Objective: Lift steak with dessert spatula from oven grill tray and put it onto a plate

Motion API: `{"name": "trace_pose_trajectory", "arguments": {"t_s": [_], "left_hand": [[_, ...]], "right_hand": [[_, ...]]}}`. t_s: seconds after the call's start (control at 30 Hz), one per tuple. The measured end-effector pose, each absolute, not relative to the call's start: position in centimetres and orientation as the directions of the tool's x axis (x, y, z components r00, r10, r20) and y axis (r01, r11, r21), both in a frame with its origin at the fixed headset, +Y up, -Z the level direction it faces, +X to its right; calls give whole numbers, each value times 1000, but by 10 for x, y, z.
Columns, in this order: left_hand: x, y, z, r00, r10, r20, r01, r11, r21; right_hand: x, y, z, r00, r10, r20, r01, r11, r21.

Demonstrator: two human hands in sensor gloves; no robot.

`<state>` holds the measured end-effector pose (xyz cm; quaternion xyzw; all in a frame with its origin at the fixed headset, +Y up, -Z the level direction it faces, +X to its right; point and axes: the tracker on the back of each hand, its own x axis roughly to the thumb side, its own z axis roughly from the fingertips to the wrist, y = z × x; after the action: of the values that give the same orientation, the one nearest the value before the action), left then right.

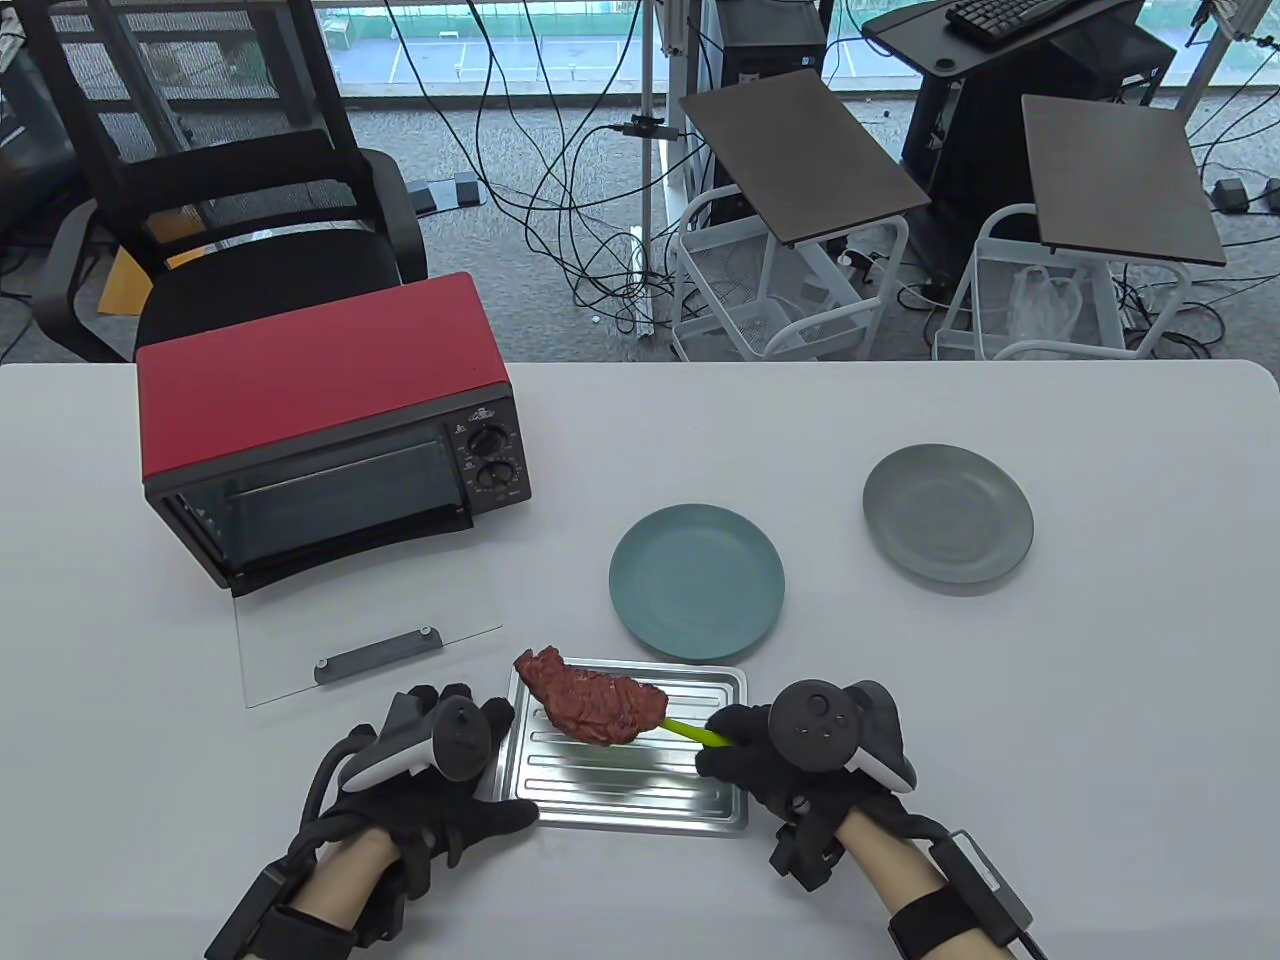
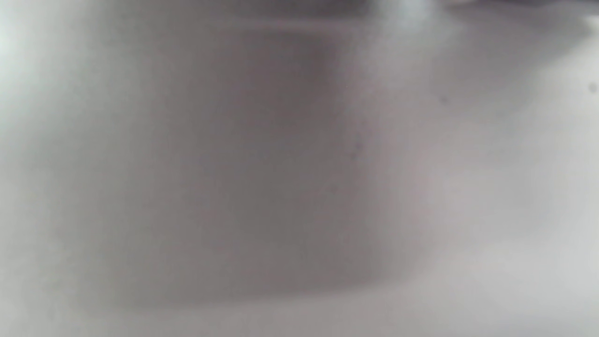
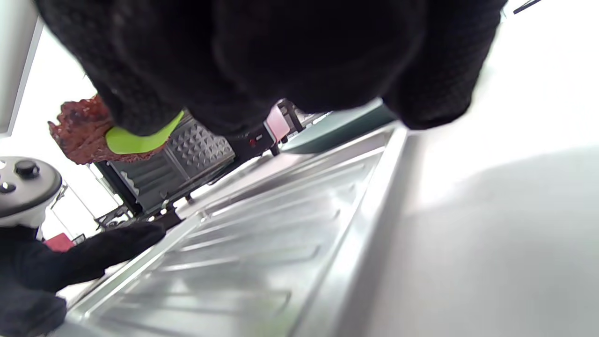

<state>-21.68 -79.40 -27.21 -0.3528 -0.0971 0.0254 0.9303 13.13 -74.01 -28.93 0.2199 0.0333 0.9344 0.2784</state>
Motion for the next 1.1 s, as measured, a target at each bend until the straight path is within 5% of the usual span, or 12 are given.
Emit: {"name": "trace_pose_trajectory", "arguments": {"t_s": [0.47,1.1], "left_hand": [[-217,-794,-272,980,116,164,22,749,-662],[-217,-794,-272,980,116,164,22,749,-662]], "right_hand": [[161,-724,-304,-791,595,142,-608,-790,-79],[168,-753,-319,-841,531,-104,-524,-847,-90]]}}
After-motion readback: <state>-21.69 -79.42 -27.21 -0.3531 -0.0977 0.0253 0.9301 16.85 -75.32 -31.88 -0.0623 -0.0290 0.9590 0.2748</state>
